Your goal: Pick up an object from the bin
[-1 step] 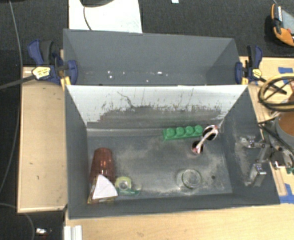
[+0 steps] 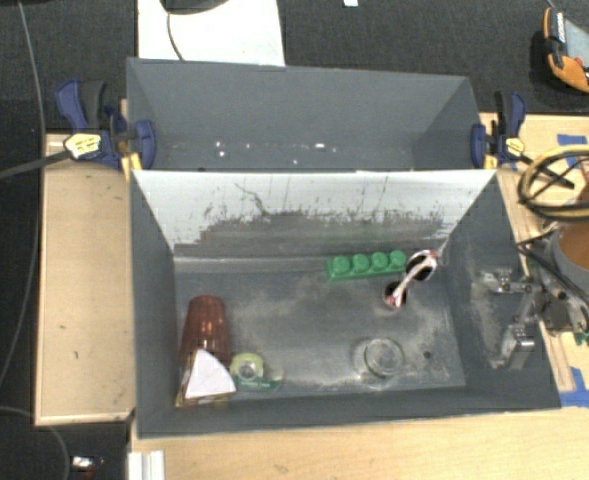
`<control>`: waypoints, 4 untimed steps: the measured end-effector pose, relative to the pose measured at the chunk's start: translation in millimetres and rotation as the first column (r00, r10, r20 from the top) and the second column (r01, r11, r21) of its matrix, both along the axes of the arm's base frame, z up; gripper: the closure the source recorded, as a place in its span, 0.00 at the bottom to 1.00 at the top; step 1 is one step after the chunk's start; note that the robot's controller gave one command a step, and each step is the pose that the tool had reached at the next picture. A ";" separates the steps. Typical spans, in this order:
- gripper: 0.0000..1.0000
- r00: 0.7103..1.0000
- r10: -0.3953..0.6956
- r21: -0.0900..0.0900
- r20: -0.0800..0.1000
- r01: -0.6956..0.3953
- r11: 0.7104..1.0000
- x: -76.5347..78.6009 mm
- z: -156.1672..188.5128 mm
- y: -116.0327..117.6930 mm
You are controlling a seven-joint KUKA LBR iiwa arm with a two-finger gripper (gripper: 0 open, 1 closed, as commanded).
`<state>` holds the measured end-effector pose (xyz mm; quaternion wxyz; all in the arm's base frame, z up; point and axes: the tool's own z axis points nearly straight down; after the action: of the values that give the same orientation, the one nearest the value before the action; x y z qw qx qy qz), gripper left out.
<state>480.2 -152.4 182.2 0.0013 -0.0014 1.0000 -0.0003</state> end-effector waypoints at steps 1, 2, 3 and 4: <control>0.00 0.932 0.363 -0.002 0.004 -0.363 0.932 73.0 -102.2 48.1; 0.00 0.781 0.625 -0.006 0.004 -0.625 0.781 73.0 -47.8 46.2; 0.00 0.885 0.466 0.002 0.007 -0.466 0.885 112.7 -82.6 63.9; 0.00 0.727 0.687 -0.020 0.024 -0.686 0.727 114.9 -104.2 53.3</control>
Offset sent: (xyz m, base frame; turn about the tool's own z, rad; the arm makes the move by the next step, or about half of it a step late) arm 0.0715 0.0464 -0.0511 -0.6761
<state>595.2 -99.1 78.0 0.0164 -0.3707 0.9286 -0.0048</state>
